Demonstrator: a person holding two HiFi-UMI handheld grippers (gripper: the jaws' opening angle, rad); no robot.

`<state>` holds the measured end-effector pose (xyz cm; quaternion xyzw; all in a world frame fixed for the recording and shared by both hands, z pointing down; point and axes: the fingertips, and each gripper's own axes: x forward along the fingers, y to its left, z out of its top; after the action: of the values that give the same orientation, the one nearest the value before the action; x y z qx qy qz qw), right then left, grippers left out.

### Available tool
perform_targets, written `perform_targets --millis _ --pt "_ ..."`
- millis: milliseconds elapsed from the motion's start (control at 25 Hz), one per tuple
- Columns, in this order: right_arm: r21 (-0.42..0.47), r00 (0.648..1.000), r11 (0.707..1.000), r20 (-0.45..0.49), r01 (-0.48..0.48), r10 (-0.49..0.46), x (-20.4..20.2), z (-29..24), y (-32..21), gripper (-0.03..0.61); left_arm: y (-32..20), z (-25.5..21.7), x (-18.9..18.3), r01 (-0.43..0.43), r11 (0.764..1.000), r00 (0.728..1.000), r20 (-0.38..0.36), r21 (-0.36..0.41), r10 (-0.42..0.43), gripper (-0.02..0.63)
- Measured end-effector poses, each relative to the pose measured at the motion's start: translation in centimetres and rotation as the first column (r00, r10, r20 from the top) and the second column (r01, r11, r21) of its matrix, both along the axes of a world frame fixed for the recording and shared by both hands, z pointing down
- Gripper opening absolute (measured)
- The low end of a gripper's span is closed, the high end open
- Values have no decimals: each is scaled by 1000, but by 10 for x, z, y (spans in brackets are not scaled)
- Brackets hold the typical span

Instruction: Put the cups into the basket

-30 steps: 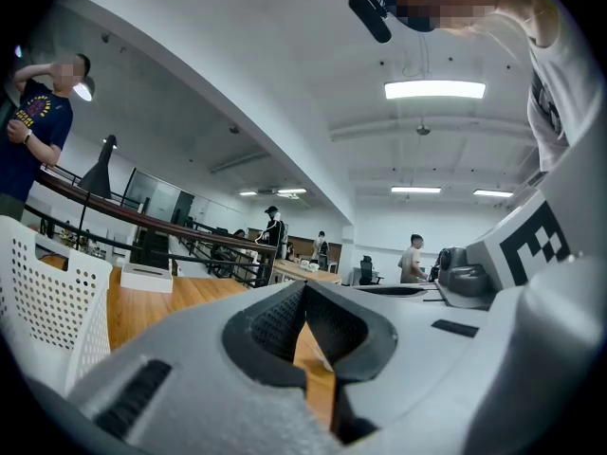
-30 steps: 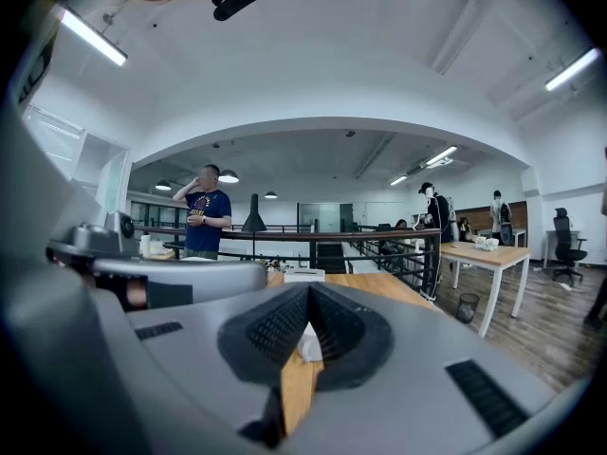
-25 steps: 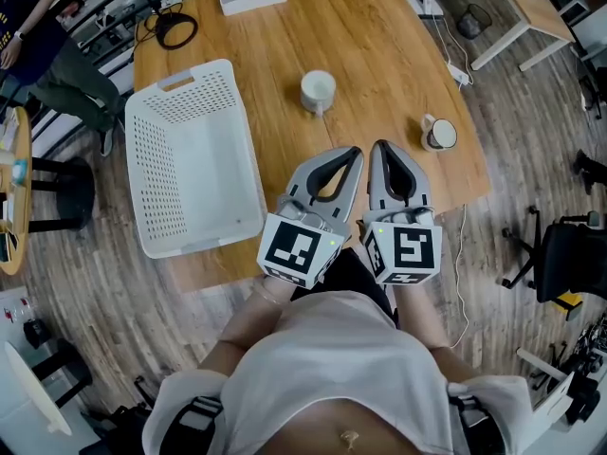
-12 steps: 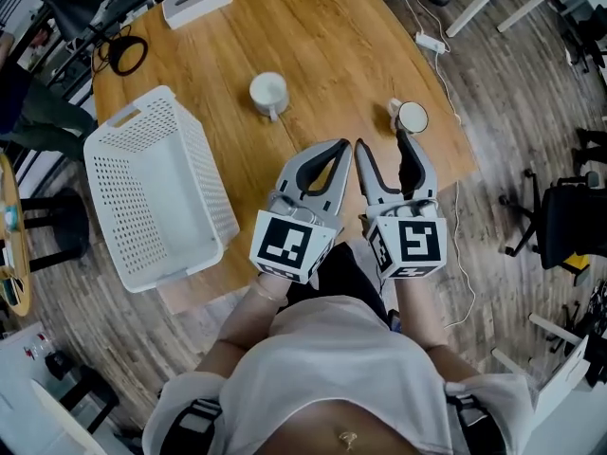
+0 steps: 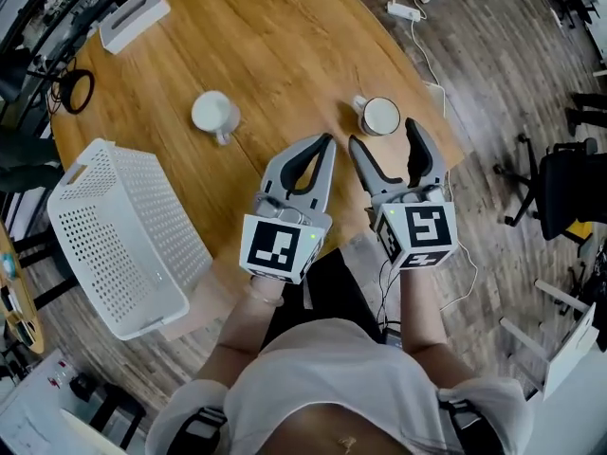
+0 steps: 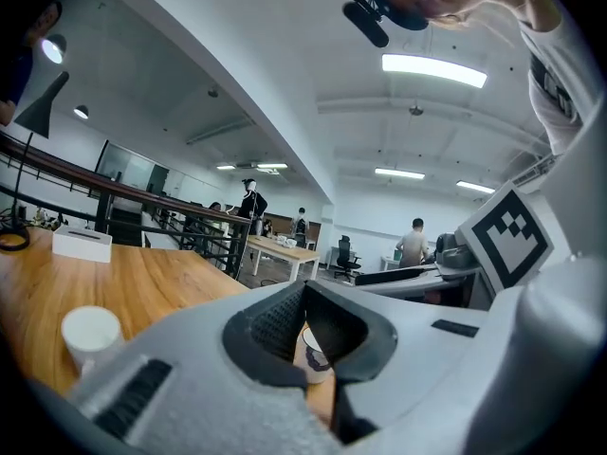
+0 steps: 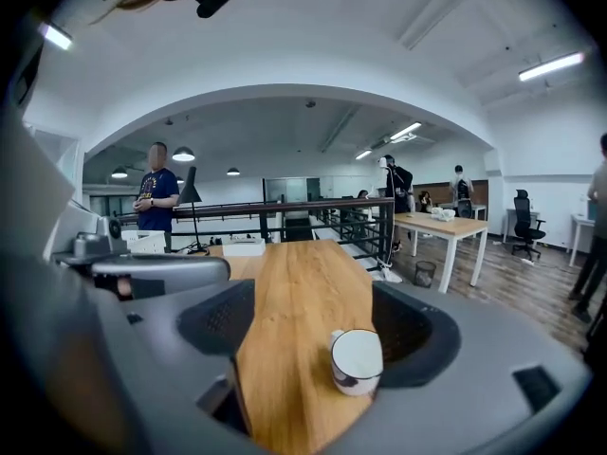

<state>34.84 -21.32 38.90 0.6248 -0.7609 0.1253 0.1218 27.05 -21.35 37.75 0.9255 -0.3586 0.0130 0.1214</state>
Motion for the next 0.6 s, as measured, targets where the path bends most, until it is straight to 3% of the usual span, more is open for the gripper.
perform_targets --millis 600 --pt "-100 1000 995 -3 1 -1 42 91 -38 394 -42 79 53 -16 996 1000 15 -88 18 8"
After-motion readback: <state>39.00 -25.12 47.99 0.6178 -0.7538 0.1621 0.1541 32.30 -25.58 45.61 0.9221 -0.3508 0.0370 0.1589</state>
